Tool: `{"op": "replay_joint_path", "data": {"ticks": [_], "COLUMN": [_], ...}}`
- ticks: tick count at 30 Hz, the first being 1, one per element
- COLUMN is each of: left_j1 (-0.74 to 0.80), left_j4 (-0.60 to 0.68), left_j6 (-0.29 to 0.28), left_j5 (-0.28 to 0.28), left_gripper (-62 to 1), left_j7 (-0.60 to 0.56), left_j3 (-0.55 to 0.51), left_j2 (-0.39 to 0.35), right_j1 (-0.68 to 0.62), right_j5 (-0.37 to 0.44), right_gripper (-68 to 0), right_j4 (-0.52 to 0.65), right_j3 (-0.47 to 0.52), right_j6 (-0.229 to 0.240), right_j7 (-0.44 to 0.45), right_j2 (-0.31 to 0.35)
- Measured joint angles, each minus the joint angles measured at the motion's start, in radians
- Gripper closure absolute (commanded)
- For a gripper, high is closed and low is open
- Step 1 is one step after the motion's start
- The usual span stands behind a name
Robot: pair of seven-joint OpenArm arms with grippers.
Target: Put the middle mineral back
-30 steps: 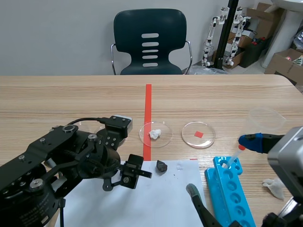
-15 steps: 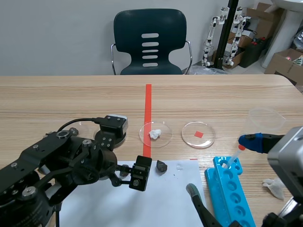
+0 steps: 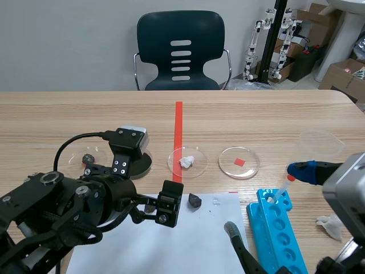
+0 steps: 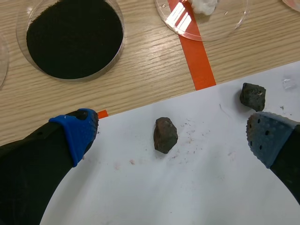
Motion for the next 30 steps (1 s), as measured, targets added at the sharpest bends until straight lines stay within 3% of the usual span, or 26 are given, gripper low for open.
{"op": "replay_joint_path", "data": {"ticks": [13, 22, 30], "left_j1": [0.000, 0.000, 0.000], "left_j4": [-0.001, -0.001, -0.001], "left_j6": [0.000, 0.000, 0.000], "left_j5": [0.000, 0.082, 0.082], "left_gripper": [-62.3, -62.3, -62.3], "left_j7": [0.000, 0.001, 0.001], "left_j3": [0.000, 0.000, 0.000], "left_j2": [0.000, 0.000, 0.000], "right_j1": [0.000, 0.000, 0.000], "right_j5": [0.000, 0.000, 0.000], "right_gripper": [-67.9, -67.9, -67.9], "right_j4": [0.000, 0.000, 0.000], "right_j3": [0.000, 0.000, 0.000], "right_j6": [0.000, 0.000, 0.000], "right_j7": [0.000, 0.000, 0.000], "right_j2": [0.000, 0.000, 0.000]}}
